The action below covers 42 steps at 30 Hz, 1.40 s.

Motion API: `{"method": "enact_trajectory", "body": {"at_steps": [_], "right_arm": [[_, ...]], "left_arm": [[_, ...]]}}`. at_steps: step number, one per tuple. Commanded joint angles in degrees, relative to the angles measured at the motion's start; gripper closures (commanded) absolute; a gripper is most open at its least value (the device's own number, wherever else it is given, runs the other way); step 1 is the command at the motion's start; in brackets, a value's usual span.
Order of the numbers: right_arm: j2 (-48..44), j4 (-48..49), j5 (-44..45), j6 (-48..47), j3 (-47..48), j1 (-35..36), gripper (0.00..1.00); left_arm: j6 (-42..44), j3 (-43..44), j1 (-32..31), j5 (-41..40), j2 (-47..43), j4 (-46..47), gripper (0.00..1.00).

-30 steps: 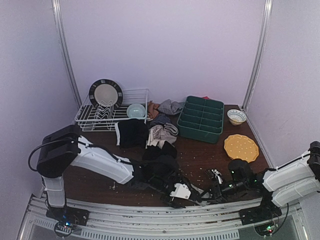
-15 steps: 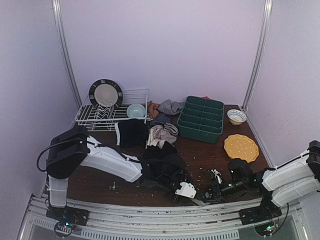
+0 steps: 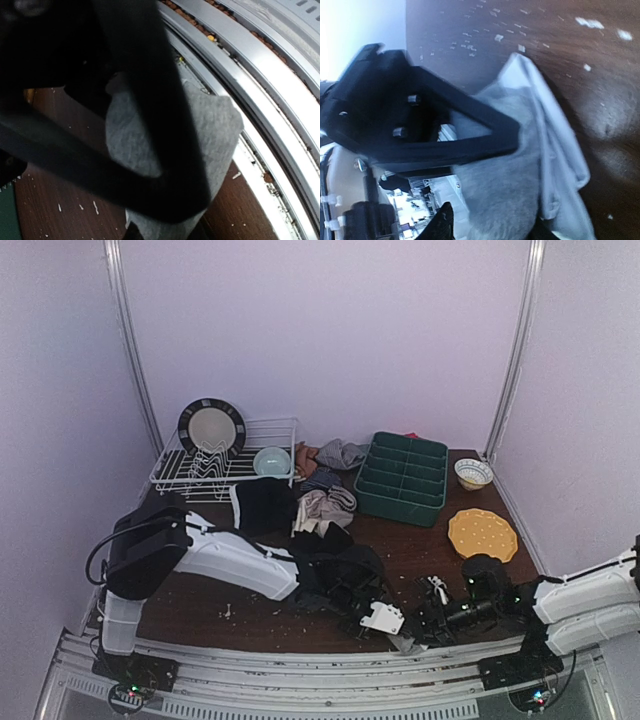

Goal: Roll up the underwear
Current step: Pick up the underwear from the center of the board.

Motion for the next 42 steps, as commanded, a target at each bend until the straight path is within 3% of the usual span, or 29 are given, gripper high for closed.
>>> {"method": "enact_trajectory", "body": {"at_steps": [1, 6, 11, 17, 26, 32, 42], "right_arm": [[-13.0, -23.8, 6.6, -9.2, 6.3, 0.1, 0.52], [-26.4, -43.6, 16.0, -17.3, 10.9, 0.9, 0.48], [-36.0, -50.4, 23.4, -20.8, 11.2, 3.0, 0.47], [-37.1, -47.0, 30.0, -24.1, 9.7, 10.3, 0.47], [-20.4, -36.4, 50.9, -32.5, 13.8, 32.1, 0.46], [-14.3, -28.0, 56.2, -33.8, 12.3, 33.6, 0.42], [-24.2, -28.9, 62.1, -31.2, 12.7, 33.3, 0.37]], "left_arm": [[-0.5, -1.2, -0.1, 0.1, 3.4, -6.3, 1.00], [-2.0, -0.4, 1.0, 4.8, 2.5, -12.0, 1.00], [-2.9, 2.0, 1.4, 8.6, 3.9, -19.3, 1.00], [-3.9, 5.5, 1.7, 12.9, 6.0, -24.6, 1.00], [-4.7, 7.0, 1.9, 14.4, 7.4, -25.7, 1.00], [-5.0, 6.8, 1.9, 14.0, 7.1, -25.1, 1.00], [-15.0, -4.6, 7.6, 14.9, -6.3, -16.5, 1.00]]}}
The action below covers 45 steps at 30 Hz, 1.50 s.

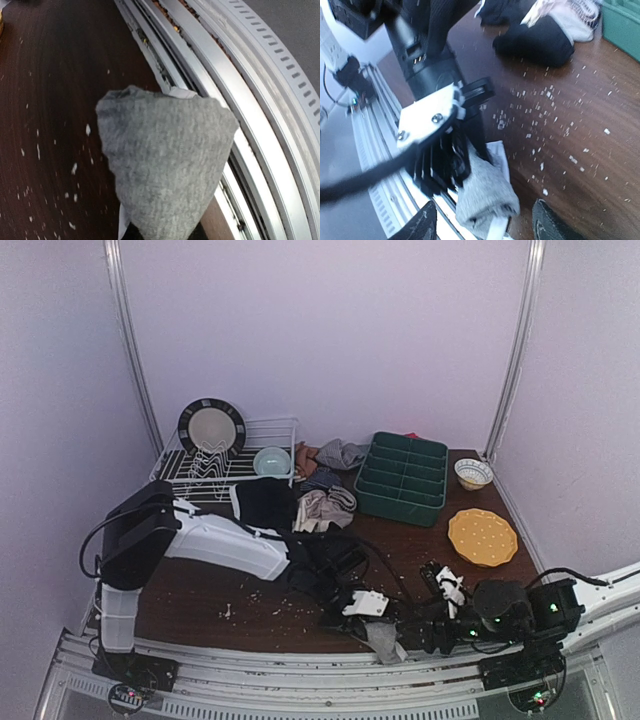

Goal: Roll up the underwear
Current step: Pick up the underwear from the center of the board, then pick up the storage box from the corner of the board.

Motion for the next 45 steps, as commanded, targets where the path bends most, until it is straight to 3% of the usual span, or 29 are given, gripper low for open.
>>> {"method": "enact_trajectory", "body": {"at_steps": [1, 8, 13, 17, 24, 31, 36, 40, 45], "right_arm": [[-4.0, 0.0, 6.7, 0.7, 1.8, -0.3, 0.36], [1.9, -4.2, 1.1, -9.7, 9.2, -0.4, 0.35], [7.1, -4.2, -8.0, -16.0, 12.8, -0.5, 0.26], [10.2, -1.8, -12.3, -16.0, 13.0, -0.5, 0.18], [5.7, 11.9, -11.1, -12.5, 4.0, -0.6, 0.17], [10.4, 15.7, -13.3, -13.3, 6.3, -0.6, 0.17], [13.3, 15.2, -9.0, -14.2, 8.4, -0.7, 0.17], [5.9, 14.6, -0.5, -10.4, 5.1, -5.6, 0.17], [4.8, -2.8, 8.5, -3.7, 12.4, -18.3, 0.22]], "left_arm": [[-7.0, -7.2, 3.1, -0.7, -6.3, -1.6, 1.00], [-10.8, -5.6, 3.5, 1.7, -8.9, -10.5, 1.00], [-11.2, -4.4, 3.5, 4.6, -9.7, -16.1, 1.00], [-11.4, -4.6, 3.5, 6.1, -11.9, -16.4, 1.00], [-12.2, -5.0, 3.9, 8.4, -15.8, -14.4, 1.00], [-12.2, -1.8, 4.0, 10.1, -15.7, -15.6, 1.00], [-12.9, -0.5, 4.0, 10.5, -15.3, -15.6, 1.00], [-17.9, -2.8, 5.7, 4.8, -16.7, -12.7, 1.00], [-27.5, -9.1, 8.1, -5.1, -24.8, -8.1, 1.00]]}}
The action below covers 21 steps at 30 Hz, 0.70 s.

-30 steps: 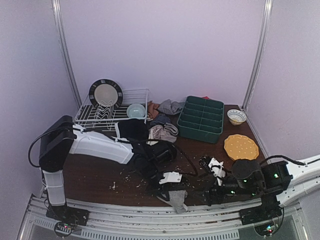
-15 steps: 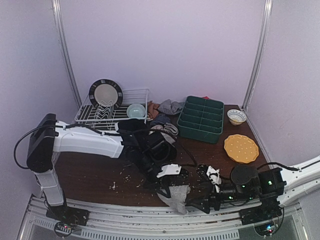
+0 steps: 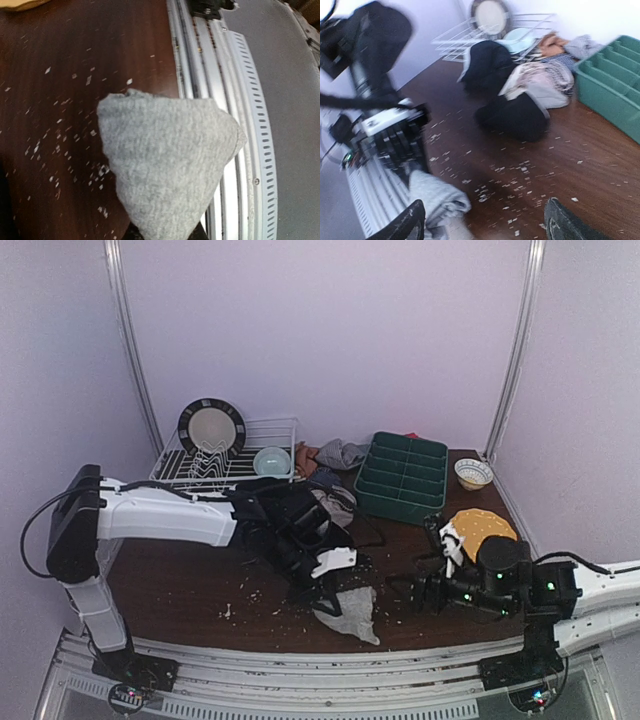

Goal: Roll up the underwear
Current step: Pick up the storage box from the corner of the board.

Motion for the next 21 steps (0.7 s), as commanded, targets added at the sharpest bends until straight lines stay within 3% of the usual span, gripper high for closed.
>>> {"method": "enact_trajectory", "body": {"at_steps": [1, 4, 9, 16, 21], "right_arm": [[3.3, -14.7, 9.5, 6.3, 7.8, -10.7, 0.22], [12.5, -20.9, 8.9, 7.8, 16.6, -21.0, 0.23], [28.1, -24.2, 9.1, 7.6, 29.2, -30.9, 0.23], [43.1, -30.4, 5.8, 9.6, 42.9, -42.1, 0.26], [48.8, -32.5, 2.0, 9.7, 45.8, -47.5, 0.33]], "left_arm": [[-10.3, -5.9, 2.2, -10.5, -10.2, 6.5, 1.00], [-15.9, -10.7, 2.2, -20.0, -16.8, 9.4, 1.00], [-23.1, -14.6, 2.3, -31.6, -23.7, 9.3, 1.00], [-29.1, -22.2, 2.3, -38.6, -30.7, 12.2, 1.00], [-30.3, -25.6, 2.3, -39.0, -34.8, 13.6, 1.00]]}}
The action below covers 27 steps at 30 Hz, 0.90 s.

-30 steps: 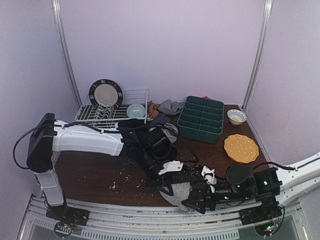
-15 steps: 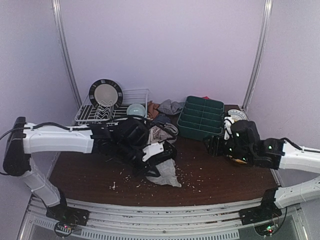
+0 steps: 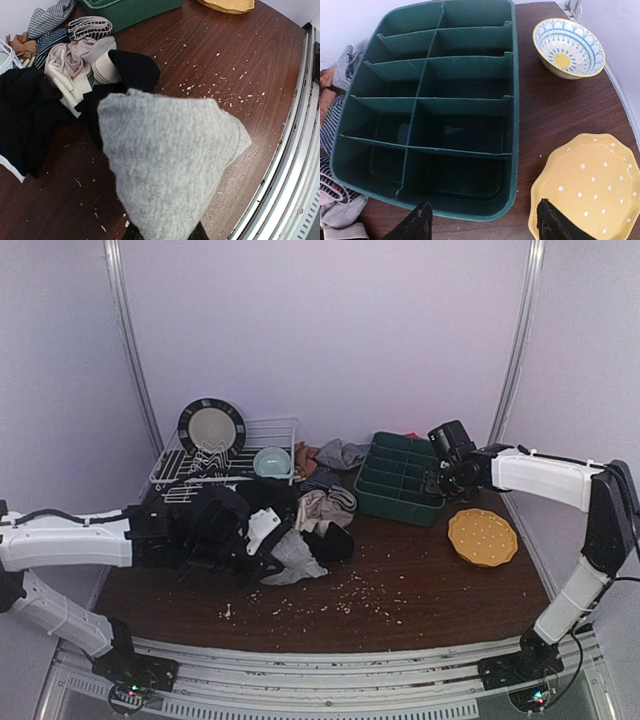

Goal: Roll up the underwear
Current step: Pick up the storage box from the corner of the board.

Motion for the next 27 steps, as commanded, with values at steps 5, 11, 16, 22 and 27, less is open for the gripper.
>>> {"method": "enact_trajectory", "body": {"at_steps": [5, 11, 16, 22, 27], "right_arm": [[6.6, -7.1, -6.7, 0.1, 3.4, -5.2, 0.53], [11.3, -7.1, -12.3, 0.5, 5.0, -7.0, 0.59], [12.2, -8.1, -15.7, -0.6, 7.0, -7.5, 0.87], [4.8, -6.8, -15.2, 0.0, 3.1, -7.5, 1.00], [-2.4, -7.4, -15.9, 1.0, 1.9, -7.1, 1.00]], "left_arm": [[-2.0, -3.9, 0.0, -3.6, -6.9, 5.2, 1.00], [-1.7, -4.1, 0.0, -4.0, -7.5, 4.4, 1.00], [-1.8, -4.0, 0.0, -4.8, -9.0, 2.9, 1.00], [-0.9, -3.5, 0.0, -6.6, -11.1, 1.3, 1.00], [-0.6, -2.3, 0.0, -7.8, -11.6, 0.3, 1.00]]}}
